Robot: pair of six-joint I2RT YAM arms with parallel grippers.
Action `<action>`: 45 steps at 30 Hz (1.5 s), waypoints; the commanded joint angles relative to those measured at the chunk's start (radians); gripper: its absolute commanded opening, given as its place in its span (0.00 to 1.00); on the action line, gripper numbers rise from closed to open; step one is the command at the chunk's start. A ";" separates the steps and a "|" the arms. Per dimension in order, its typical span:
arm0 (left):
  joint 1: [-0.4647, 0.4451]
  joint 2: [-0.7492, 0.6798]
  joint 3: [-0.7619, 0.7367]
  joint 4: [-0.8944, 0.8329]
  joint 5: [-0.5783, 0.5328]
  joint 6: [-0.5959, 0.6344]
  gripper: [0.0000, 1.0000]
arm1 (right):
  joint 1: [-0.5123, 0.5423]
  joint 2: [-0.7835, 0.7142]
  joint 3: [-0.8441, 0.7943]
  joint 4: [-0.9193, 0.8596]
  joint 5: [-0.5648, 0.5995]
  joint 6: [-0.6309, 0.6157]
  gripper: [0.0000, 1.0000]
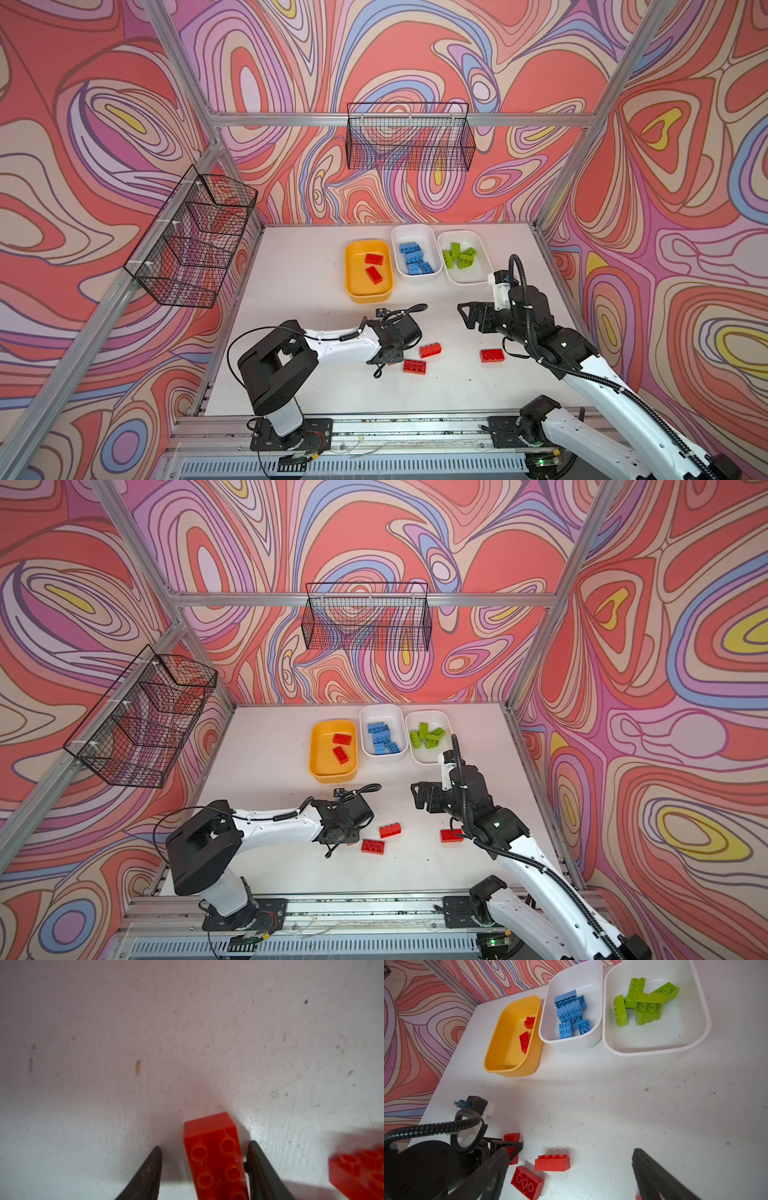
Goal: Sort the legos into containers by color
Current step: 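Close the left gripper on a red 2x2 brick and lift it, then carry the red brick with the left gripper into the yellow tray and release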
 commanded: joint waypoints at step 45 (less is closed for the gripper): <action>0.486 0.106 0.550 -0.179 0.003 0.429 0.10 | 0.004 0.166 0.164 -0.019 0.035 -0.004 0.98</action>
